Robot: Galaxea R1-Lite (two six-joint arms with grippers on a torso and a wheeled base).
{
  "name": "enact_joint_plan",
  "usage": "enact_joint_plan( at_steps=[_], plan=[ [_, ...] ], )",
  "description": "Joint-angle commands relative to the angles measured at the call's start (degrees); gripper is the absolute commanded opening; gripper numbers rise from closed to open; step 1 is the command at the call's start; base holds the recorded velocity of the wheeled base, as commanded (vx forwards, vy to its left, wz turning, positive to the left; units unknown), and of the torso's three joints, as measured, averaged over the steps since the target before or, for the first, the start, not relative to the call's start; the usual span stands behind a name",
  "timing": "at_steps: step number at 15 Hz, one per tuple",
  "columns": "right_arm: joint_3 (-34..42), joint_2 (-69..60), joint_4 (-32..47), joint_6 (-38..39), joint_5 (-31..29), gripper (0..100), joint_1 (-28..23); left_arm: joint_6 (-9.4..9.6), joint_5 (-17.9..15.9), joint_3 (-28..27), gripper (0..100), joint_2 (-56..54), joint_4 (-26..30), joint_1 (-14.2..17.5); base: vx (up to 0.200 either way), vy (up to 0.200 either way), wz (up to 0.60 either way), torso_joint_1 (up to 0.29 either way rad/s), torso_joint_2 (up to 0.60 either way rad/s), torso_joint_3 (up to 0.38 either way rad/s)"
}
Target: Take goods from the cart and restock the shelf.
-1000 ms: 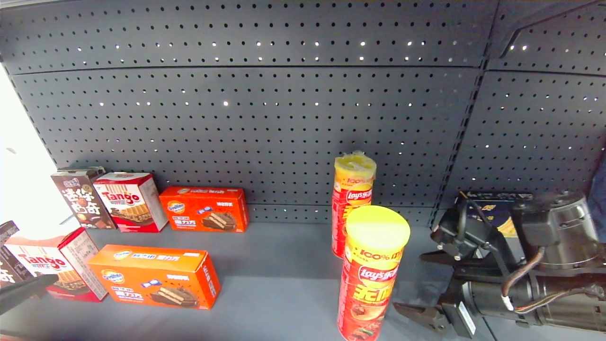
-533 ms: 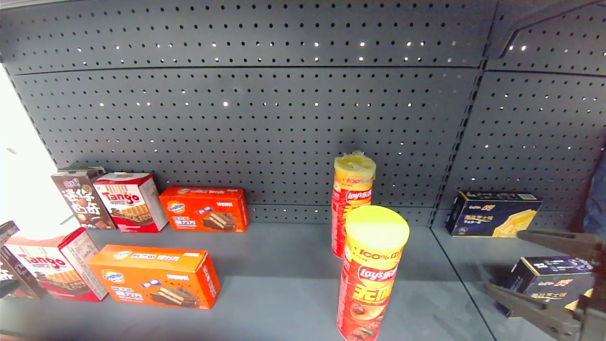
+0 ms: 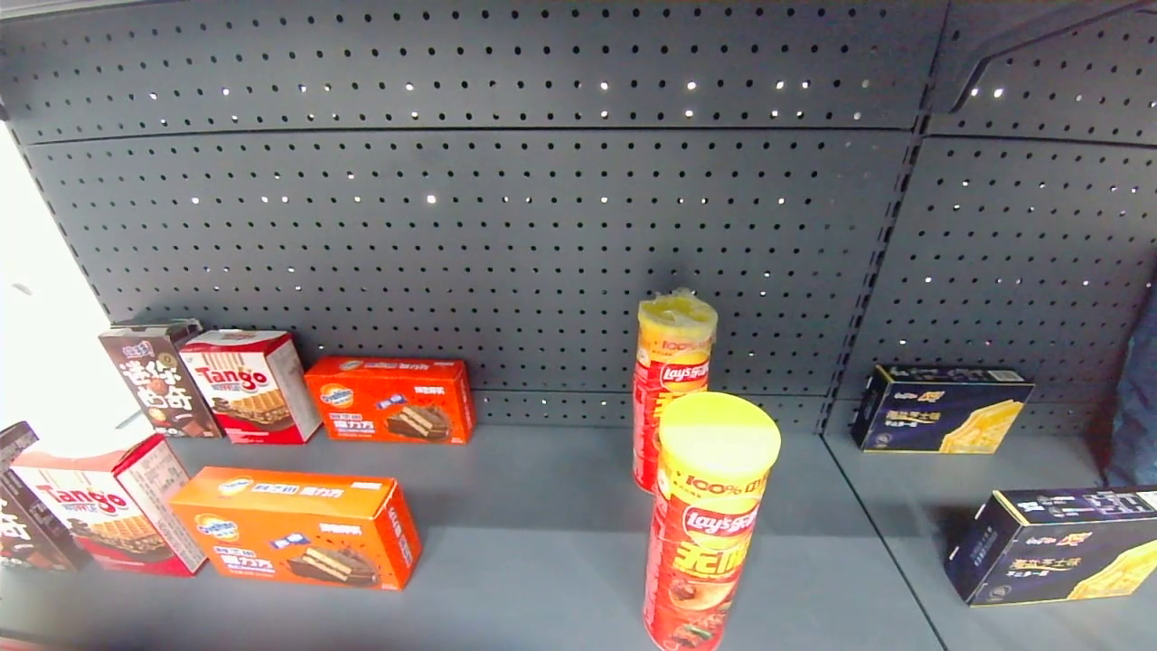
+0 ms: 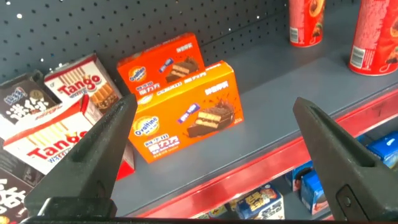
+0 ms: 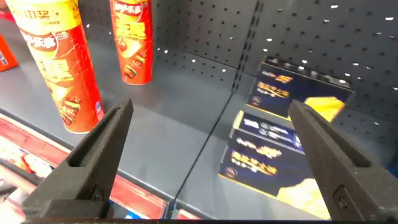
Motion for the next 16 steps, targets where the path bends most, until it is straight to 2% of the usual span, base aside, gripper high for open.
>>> enact_joint_plan(
  at_steps=[1, 4, 6, 13, 16],
  plan=[
    [0.2, -3.2, 0.6, 0.0, 0.0, 100, -0.2, 0.12, 0.0, 0.3, 100, -1.4, -0.1, 0.0, 0.0, 0.0, 0.0, 0.0, 0.0, 0.0],
    [0.6, 3.7, 1.3, -0.1, 0.3, 100, 0.4, 0.48, -0.1, -0.7, 100, 0.7, -0.2, -0.1, 0.0, 0.0, 0.0, 0.0, 0.0, 0.0],
    [-0.2, 11.1, 0.8, 0.0, 1.3, 100, 3.5, 1.09, -0.1, -1.3, 100, 1.7, -0.2, -0.1, 0.0, 0.0, 0.0, 0.0, 0.0, 0.0],
    [-11.1, 33.2, -2.2, -0.2, 1.2, 100, 13.5, 1.09, -0.3, -4.2, 100, 1.9, -0.1, -0.5, 0.0, 0.0, 0.0, 0.0, 0.0, 0.0],
    [-13.9, 36.5, -2.2, 3.1, 2.5, 100, 14.3, 0.92, -0.3, -5.1, 100, 1.9, -0.1, -0.5, 0.0, 0.0, 0.0, 0.0, 0.0, 0.0]
  ],
)
